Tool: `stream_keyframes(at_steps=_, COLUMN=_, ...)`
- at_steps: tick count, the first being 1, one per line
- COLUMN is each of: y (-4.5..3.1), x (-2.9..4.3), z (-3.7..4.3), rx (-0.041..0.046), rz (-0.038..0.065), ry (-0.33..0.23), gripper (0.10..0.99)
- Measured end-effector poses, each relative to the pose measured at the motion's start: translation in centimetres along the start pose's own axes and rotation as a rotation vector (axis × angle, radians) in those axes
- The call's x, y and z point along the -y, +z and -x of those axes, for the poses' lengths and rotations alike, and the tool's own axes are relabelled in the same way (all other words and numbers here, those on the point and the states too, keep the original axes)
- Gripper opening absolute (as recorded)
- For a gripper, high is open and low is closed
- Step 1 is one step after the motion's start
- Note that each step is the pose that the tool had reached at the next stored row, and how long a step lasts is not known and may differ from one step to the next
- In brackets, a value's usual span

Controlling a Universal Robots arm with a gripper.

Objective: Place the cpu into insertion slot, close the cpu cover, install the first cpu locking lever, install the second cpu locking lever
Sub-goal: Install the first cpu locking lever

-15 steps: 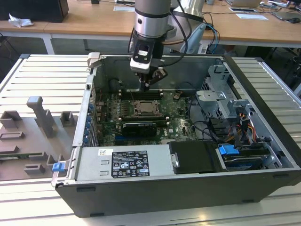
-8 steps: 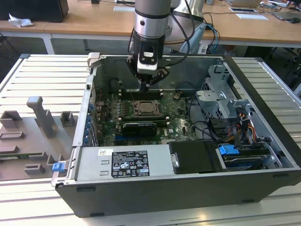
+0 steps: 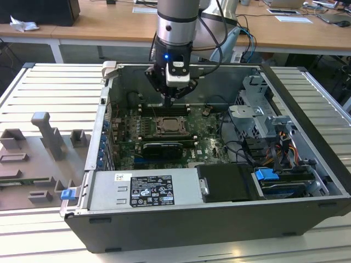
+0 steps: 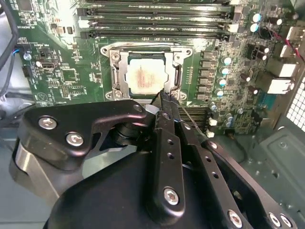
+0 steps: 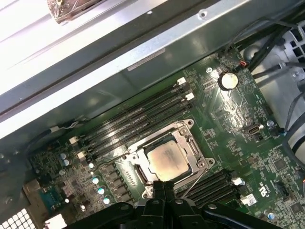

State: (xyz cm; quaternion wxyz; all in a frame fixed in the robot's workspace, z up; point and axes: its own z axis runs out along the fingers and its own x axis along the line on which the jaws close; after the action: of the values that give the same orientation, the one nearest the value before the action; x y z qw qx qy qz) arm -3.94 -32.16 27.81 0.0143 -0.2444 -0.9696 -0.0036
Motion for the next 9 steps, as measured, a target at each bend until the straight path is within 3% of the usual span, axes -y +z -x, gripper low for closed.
stream_keyframes(at_steps=4, y=0.11, x=0.02, z=-0.03, rx=0.0, rz=-0.001, ry=-0.038, gripper=0.106)
stream_keyframes(at_steps=9, y=0.31, x=0.05, z=-0.08, rx=-0.0001, rz=-0.004, ry=-0.13, gripper=0.106)
